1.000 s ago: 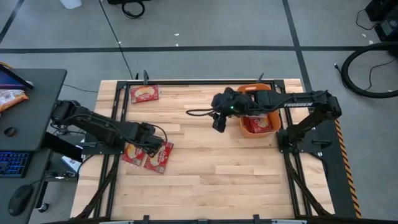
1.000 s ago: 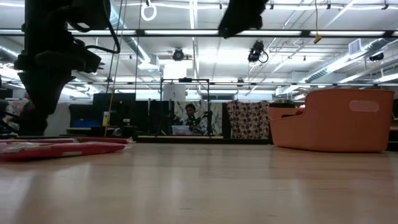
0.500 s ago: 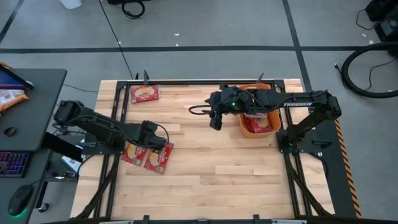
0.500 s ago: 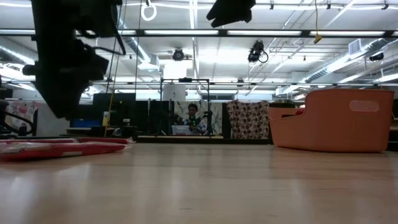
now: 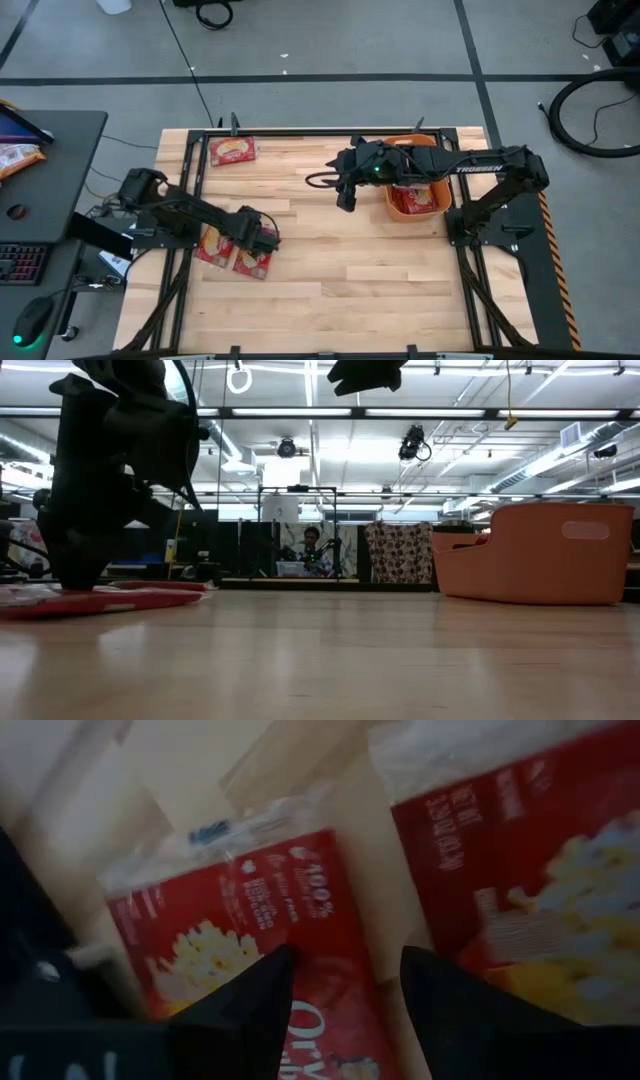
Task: Sort popcorn bags into baskets
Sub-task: Put the red popcorn bag into the orange bin
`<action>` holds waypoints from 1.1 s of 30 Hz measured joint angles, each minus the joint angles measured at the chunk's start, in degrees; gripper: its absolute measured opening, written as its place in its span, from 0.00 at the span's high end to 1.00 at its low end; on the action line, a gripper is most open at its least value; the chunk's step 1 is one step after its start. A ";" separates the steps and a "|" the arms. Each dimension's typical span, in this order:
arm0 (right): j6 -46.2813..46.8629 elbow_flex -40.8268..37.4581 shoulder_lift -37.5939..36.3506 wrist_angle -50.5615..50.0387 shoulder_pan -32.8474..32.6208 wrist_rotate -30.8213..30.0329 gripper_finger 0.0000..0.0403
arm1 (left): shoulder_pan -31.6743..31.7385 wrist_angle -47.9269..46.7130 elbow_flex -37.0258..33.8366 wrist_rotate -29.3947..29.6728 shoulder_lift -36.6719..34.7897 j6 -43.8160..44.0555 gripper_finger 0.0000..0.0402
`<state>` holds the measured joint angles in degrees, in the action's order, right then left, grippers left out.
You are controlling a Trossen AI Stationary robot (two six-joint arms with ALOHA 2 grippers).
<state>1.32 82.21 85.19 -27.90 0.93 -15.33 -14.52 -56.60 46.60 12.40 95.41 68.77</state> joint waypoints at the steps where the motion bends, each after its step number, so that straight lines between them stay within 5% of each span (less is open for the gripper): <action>1: 0.20 0.00 0.00 -0.04 -0.20 0.02 0.48 | 0.00 -0.21 0.12 -0.16 0.50 -1.13 0.52; 7: 0.44 0.00 -0.02 -0.33 -1.46 0.00 0.48 | 0.04 0.04 0.13 -0.67 1.85 -7.69 0.60; 17: 0.32 0.00 0.00 -0.90 -2.56 0.20 0.48 | -1.45 -0.19 -0.02 -0.74 1.10 -12.72 0.97; 26: -1.58 -0.02 -0.02 -3.16 -2.60 1.21 0.48 | -1.52 -0.81 1.70 -1.75 -7.82 -15.35 0.99; 33: -7.67 -0.02 -0.02 -5.19 -2.36 10.53 0.48 | -1.88 2.69 8.67 -1.48 -15.66 -27.53 0.99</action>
<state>-6.34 82.19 85.17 -33.09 -1.44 -4.81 -16.40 -53.91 55.26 10.93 79.75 41.23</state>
